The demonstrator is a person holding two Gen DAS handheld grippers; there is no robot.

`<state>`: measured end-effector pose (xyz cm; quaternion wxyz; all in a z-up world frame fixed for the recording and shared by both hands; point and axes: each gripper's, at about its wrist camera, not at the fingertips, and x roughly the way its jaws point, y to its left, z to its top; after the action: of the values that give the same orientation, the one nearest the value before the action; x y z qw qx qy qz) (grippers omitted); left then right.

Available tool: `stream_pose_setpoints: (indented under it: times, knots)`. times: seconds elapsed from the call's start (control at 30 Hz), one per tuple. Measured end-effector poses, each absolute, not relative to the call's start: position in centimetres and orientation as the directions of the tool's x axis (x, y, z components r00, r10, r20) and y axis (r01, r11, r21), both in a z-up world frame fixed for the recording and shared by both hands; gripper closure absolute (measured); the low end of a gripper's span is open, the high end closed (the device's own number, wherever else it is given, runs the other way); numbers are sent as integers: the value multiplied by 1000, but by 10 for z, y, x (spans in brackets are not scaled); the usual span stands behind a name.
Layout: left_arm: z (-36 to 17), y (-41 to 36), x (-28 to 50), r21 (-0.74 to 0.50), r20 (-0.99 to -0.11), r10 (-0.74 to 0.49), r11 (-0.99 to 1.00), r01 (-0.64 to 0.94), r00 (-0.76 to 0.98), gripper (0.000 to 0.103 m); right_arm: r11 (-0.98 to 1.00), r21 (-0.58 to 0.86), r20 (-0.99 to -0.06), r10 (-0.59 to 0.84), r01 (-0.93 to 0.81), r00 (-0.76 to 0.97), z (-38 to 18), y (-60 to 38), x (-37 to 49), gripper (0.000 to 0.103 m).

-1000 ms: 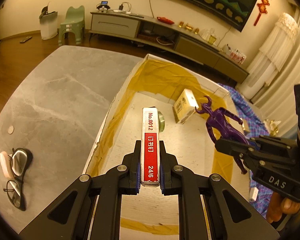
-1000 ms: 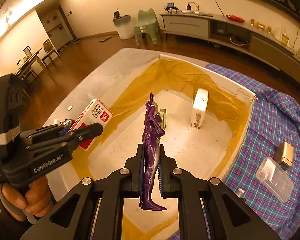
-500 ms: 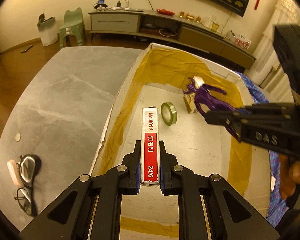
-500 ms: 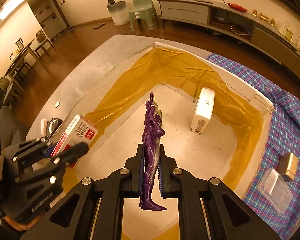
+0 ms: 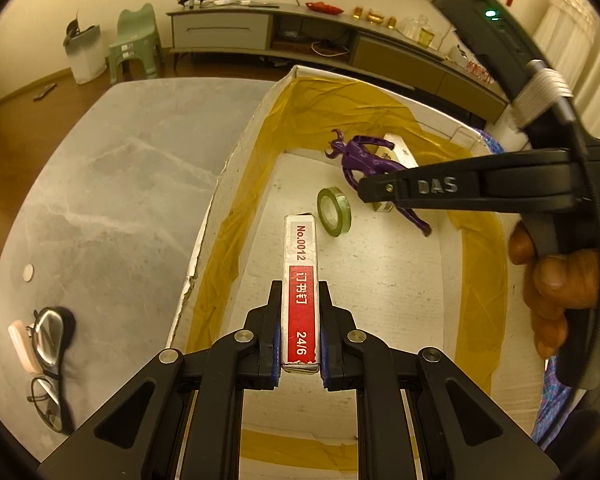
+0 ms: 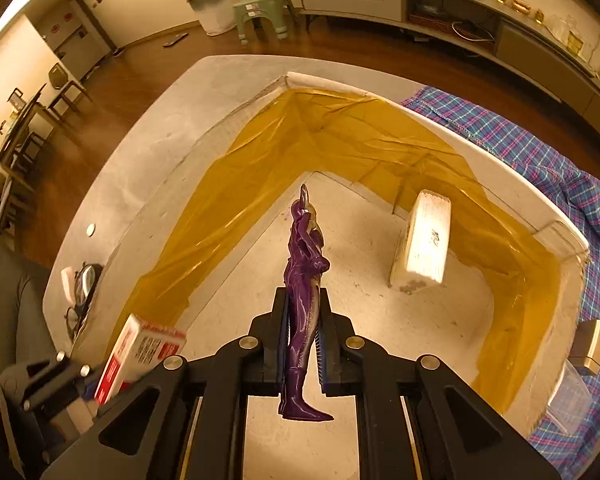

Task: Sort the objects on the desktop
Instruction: 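Open both tools to drop the figurine and red-white box inside, then move both open tools back over the plaid cloth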

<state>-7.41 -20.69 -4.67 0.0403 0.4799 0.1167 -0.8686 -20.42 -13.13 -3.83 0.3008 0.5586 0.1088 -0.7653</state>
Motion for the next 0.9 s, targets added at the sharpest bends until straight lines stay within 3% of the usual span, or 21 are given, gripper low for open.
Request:
stream_pose_setpoints:
  times: [0.23, 0.9]
  knots:
    - [-49, -209, -79, -184, -848, 57, -964, 192, -528, 87, -826, 138, -933, -294, 546, -208, -48, -137, -219, 90]
    - [-37, -213, -68, -222, -831, 79, -955, 197, -551, 77, -819, 164, -916, -333, 549, -222, -12, -107, -196, 61]
